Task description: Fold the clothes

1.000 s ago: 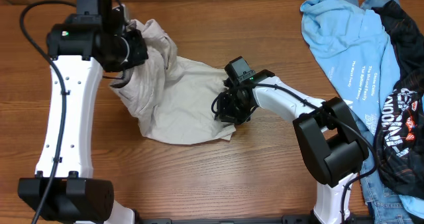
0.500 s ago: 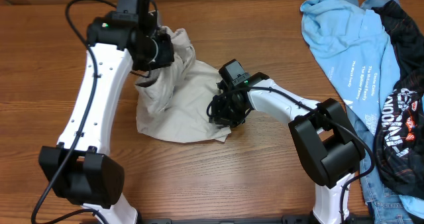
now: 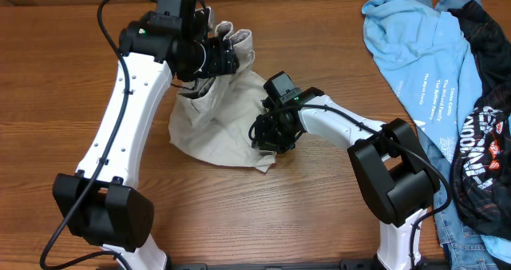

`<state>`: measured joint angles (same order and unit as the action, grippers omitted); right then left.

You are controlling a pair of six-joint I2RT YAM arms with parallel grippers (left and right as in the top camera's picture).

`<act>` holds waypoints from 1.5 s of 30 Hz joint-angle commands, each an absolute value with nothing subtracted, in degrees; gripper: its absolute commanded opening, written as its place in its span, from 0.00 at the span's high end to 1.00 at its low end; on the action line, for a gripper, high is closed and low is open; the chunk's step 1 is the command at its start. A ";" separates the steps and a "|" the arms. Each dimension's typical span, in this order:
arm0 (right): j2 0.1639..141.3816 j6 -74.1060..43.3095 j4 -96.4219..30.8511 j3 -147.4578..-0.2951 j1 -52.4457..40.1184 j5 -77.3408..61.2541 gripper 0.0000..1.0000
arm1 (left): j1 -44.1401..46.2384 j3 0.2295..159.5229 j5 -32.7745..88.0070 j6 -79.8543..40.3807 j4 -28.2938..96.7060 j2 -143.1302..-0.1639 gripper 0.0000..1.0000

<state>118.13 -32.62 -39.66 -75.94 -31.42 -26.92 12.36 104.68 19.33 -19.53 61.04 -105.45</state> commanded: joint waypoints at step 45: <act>120.36 -33.06 -39.51 -74.89 -32.14 -26.50 0.76 | 15.79 108.38 19.05 -8.88 65.58 -106.61 0.39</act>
<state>118.15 -32.84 -39.62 -75.94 -31.44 -27.11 15.07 106.56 19.49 -11.51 65.76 -105.45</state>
